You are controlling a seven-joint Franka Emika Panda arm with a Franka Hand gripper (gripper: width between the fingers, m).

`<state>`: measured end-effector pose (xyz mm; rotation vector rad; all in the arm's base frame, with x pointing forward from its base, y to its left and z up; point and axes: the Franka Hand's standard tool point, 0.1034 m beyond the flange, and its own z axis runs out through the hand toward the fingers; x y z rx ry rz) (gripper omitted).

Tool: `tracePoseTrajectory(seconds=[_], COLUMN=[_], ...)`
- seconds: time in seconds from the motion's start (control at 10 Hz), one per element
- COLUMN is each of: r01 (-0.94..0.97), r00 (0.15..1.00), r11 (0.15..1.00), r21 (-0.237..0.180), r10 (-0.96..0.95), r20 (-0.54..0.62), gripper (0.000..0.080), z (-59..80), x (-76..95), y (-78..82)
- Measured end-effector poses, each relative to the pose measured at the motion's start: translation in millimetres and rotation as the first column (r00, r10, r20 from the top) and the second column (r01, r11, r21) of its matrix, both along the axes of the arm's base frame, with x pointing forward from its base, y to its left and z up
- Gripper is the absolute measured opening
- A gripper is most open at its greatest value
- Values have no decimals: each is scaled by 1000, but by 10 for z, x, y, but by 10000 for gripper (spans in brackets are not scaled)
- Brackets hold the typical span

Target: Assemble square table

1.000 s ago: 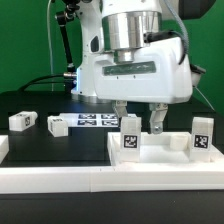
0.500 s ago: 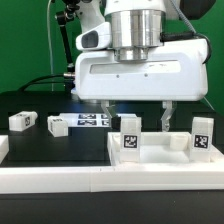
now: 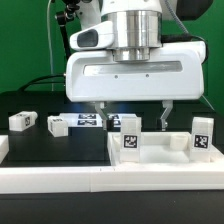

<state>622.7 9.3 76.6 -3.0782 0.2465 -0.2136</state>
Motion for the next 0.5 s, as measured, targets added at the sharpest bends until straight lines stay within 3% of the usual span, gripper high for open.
tracePoseTrajectory(seconds=[0.1,0.3,0.4,0.5], r01=[-5,-4,-2,11], r00=[1000,1000,1000,1000], r11=[1000,1000,1000,1000], r21=[-1,-1,-3,-1], r10=[5,4,2,-11], r20=[0,0,1,0], gripper=[649,397,397,288], z=[1,0,2,0], x=[0,0,2,1], y=[-1,-1,-18,-18])
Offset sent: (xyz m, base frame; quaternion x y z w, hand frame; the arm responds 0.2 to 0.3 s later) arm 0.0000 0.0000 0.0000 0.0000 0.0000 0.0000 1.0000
